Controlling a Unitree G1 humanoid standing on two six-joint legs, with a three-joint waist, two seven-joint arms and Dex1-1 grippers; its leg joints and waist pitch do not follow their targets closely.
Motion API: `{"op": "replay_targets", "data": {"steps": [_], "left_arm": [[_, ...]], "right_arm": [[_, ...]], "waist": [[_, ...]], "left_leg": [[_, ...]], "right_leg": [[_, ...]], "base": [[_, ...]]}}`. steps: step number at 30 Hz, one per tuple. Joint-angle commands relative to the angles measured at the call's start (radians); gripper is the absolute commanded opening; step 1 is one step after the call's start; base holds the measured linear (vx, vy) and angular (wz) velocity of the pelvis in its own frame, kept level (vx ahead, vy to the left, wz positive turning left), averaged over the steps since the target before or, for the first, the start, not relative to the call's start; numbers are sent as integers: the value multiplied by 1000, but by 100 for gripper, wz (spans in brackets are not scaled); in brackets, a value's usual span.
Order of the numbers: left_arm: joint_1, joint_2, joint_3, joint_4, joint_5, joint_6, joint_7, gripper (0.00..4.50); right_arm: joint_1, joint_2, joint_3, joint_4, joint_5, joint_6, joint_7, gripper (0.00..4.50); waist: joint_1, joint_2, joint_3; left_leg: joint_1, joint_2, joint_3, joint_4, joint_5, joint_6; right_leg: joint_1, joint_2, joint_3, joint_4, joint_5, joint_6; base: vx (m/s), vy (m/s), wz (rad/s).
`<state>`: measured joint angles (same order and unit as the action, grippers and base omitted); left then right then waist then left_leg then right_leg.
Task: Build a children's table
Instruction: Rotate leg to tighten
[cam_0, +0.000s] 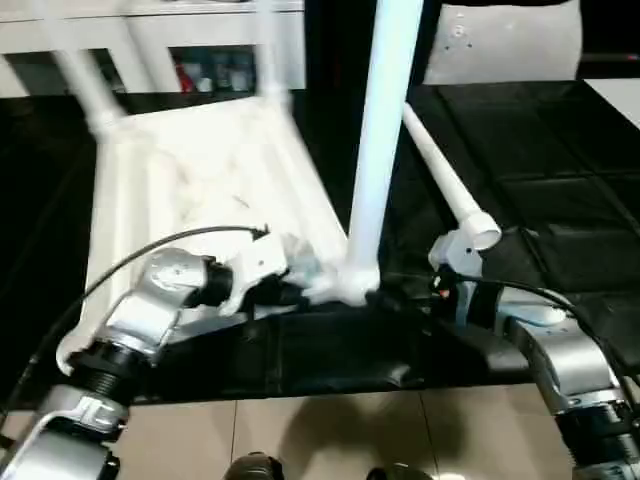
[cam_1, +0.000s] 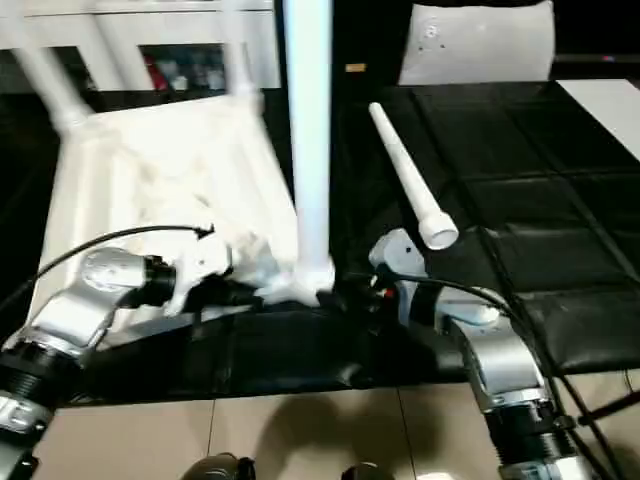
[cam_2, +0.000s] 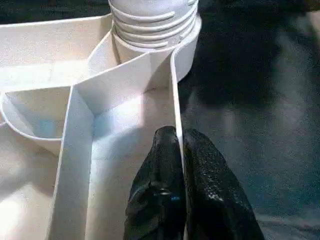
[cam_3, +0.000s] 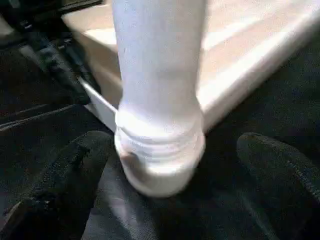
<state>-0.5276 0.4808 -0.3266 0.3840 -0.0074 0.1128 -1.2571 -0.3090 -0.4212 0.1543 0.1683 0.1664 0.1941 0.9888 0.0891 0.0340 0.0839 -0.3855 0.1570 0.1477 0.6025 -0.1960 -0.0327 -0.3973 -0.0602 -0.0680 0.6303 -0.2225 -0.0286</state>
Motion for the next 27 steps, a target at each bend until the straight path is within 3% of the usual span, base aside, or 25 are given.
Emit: {"op": "replay_targets", "data": {"steps": [1, 6, 16, 27], "left_arm": [[-14, 2, -88, -1, 7, -38, -118, 0], [-37, 8, -113, 29, 22, -83, -170, 0], [-70, -3, -125, 83, 35, -126, -185, 0], [-79, 0, -114, 114, 26, -131, -197, 0]], "right_arm": [[-19, -15, 29, 3, 5, -20, 67, 448], [-50, -21, 50, 36, 26, -23, 158, 433], [-91, -50, 91, 83, 28, -41, 268, 348], [-100, -44, 94, 103, 55, -28, 310, 274]], "waist": [[-6, -13, -70], [5, -15, -72], [7, -21, -71], [11, -22, -73]], "left_leg": [[16, 77, -11, -61, -20, 142], [16, 78, -11, -60, -18, 149], [14, 77, -10, -60, -26, 139], [15, 80, -9, -60, -23, 136]], "right_leg": [[55, -98, 60, -61, 40, -273], [54, -98, 58, -58, 47, -277], [58, -99, 57, -58, 48, -281], [57, -99, 56, -57, 49, -283]], "base": [[0, 0, 0], [0, 0, 0], [0, 0, 0], [0, 0, 0]]}}
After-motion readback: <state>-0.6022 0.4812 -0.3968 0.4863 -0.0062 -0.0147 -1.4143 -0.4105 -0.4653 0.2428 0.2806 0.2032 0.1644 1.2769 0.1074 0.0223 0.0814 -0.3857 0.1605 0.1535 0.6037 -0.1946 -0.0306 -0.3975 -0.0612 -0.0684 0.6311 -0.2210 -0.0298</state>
